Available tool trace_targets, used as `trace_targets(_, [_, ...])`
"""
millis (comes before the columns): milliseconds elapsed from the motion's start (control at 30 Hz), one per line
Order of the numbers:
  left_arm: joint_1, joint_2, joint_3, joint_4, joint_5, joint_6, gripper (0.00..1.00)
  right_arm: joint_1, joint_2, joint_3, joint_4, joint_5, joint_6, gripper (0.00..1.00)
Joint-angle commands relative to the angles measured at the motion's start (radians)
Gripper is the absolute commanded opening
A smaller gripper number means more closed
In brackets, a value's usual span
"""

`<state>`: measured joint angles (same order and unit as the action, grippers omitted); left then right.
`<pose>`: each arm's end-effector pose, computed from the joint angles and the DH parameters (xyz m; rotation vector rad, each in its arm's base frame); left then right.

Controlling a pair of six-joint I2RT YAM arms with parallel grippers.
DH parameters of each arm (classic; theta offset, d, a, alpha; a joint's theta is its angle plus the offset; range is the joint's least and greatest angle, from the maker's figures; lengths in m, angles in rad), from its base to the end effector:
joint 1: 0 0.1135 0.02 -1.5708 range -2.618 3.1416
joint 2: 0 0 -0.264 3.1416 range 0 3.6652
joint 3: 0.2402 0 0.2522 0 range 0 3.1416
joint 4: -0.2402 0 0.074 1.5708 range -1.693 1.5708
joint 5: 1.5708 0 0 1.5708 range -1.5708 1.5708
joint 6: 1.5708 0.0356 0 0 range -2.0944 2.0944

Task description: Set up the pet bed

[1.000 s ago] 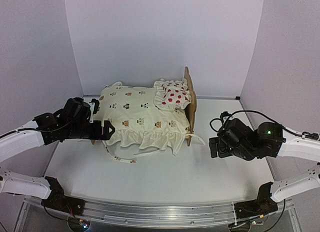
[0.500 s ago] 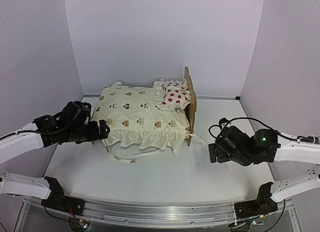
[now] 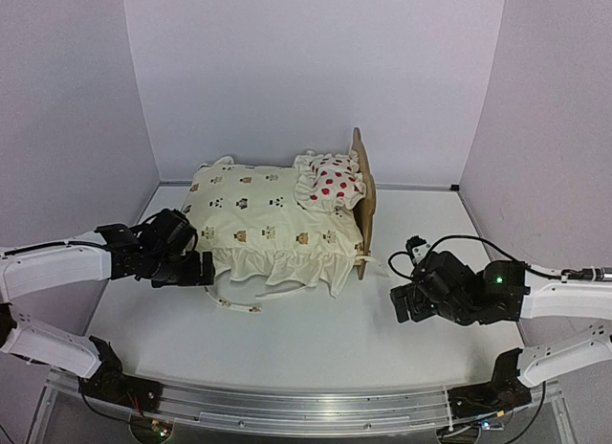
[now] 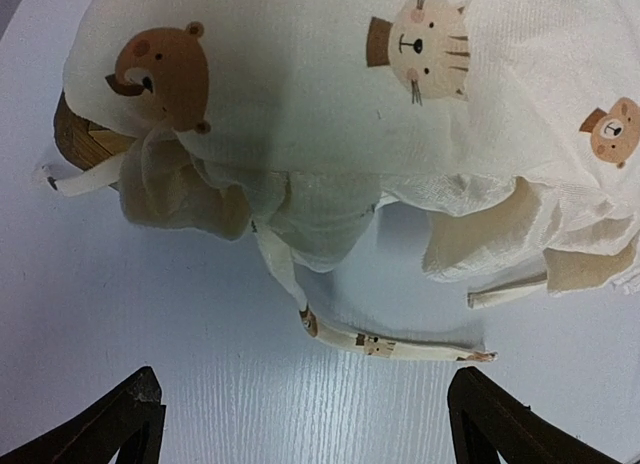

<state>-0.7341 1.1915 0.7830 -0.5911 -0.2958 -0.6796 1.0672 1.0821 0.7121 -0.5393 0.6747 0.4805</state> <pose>0.1772 -0.1459 0.2256 -0.0414 2.5165 -0.1946 0.1202 0.1720 0.2336 -0.3858 2.2012 -0.0242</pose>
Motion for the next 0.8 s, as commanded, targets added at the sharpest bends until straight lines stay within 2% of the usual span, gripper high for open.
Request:
trace_targets(0, [-0.001, -0.012, -0.005, 0.060, -0.037, 0.032, 0.99, -0.002, -0.011, -0.019, 0.097, -0.023, -0.053, 0.98])
trace_targets(267, [-0.001, -0.063, -0.031, 0.105, -0.035, 0.049, 1.00, -0.002, 0.010, -0.016, 0.115, -0.026, -0.065, 0.98])
trace_targets(767, [0.000, -0.023, -0.019, 0.118, -0.048, 0.056, 1.00, -0.002, 0.001, -0.033, 0.156, -0.048, -0.073, 0.98])
